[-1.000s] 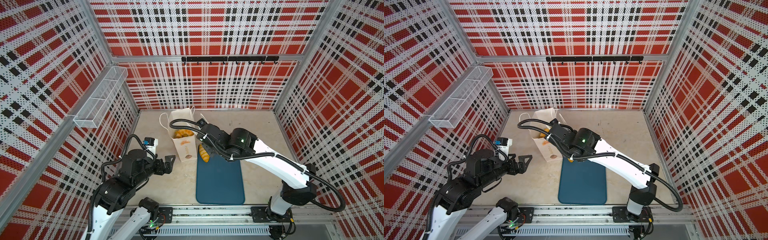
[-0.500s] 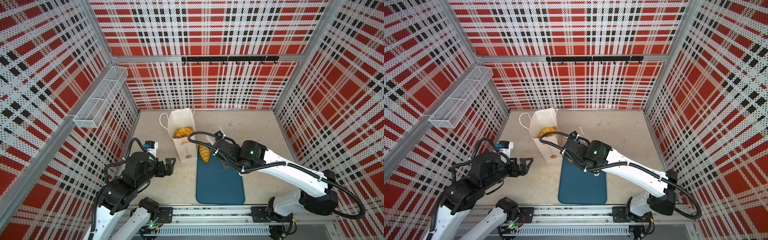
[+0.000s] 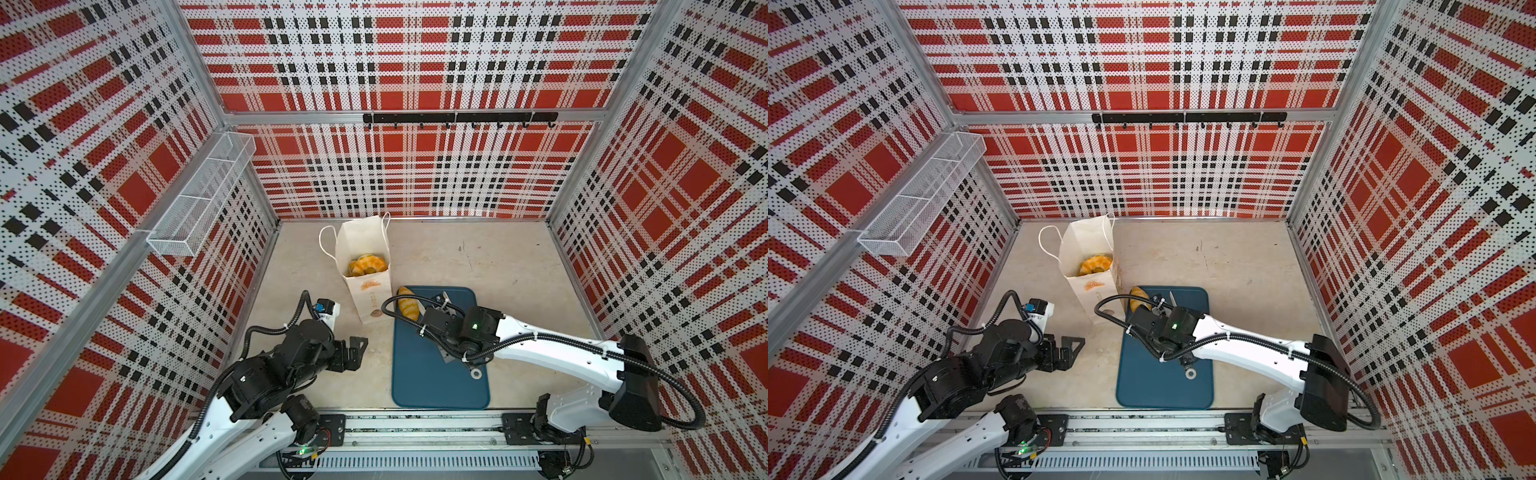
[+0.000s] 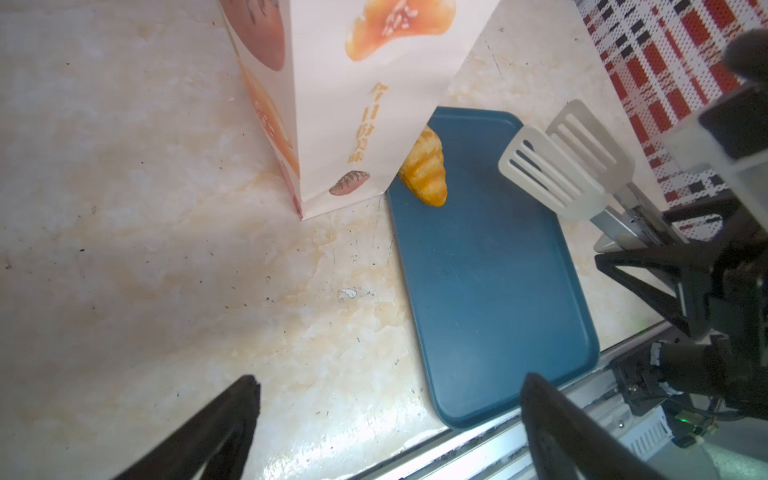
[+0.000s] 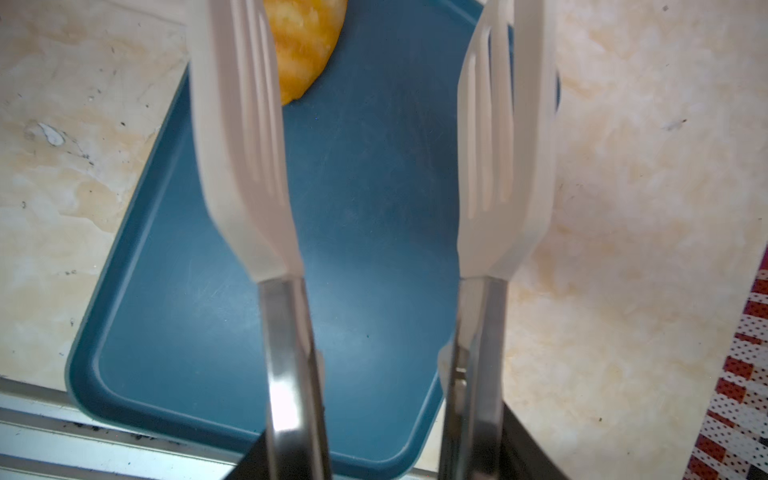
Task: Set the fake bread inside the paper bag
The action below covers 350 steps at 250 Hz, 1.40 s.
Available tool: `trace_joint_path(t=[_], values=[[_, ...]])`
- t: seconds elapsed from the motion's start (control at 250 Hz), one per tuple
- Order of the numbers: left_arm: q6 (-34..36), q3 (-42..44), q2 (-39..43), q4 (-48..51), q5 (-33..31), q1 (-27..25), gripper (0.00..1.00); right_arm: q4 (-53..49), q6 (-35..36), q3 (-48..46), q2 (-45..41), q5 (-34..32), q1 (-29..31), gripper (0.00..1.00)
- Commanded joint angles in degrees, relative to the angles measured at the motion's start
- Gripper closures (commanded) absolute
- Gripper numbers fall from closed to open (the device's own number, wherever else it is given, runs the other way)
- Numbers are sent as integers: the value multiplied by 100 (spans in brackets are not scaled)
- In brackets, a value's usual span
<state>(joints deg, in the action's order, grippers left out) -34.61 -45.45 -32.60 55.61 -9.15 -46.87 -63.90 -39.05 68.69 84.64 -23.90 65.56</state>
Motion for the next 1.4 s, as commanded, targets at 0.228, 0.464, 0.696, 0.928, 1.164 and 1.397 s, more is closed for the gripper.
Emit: trace_joint_path(t=[0.228, 0.464, 0.696, 0.928, 1.164, 1.397], values=[[-882, 461, -498, -719, -770, -996, 0, 1340, -288, -357, 488, 568, 18, 44], [-933, 589, -484, -776, -792, -1061, 1, 1497, -288, -269, 820, 677, 18, 42], [-945, 616, -361, -756, -837, -1062, 1, 1112, -381, -6, 1272, 471, 9, 47], [-947, 616, -353, -737, -816, -1061, 1, 1050, -329, 30, 1380, 405, -61, 60], [-935, 616, -365, -719, -829, -1065, 1, 892, -280, -243, 1002, 363, -85, 67], [-933, 591, -387, -723, -840, -1087, 1, 741, -281, -818, 358, 447, -87, 70]])
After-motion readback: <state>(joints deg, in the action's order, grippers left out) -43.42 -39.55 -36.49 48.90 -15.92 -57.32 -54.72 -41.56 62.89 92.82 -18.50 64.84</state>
